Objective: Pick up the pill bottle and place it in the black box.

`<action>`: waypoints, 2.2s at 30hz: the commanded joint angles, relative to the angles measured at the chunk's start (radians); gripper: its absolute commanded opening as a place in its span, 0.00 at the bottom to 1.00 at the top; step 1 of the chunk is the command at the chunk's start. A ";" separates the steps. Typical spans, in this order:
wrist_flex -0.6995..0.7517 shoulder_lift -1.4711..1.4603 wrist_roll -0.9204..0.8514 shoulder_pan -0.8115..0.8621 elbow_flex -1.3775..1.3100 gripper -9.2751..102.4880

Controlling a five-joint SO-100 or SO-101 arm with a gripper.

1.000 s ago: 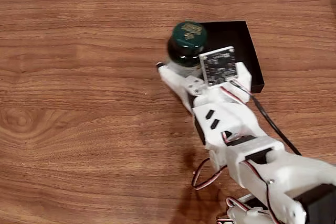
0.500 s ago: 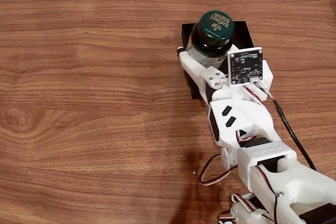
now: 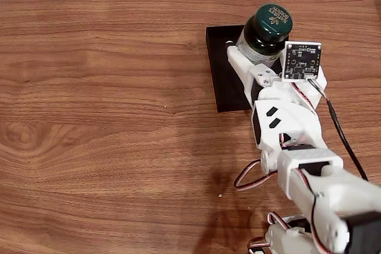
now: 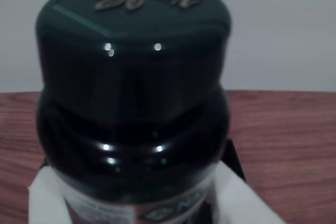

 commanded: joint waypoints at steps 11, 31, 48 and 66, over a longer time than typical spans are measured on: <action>-0.276 -0.416 0.012 0.064 -0.308 0.15; -0.313 -0.699 0.138 -0.014 -0.480 0.15; -0.334 -0.831 0.149 -0.021 -0.534 0.17; -0.334 -0.807 0.179 -0.008 -0.508 0.45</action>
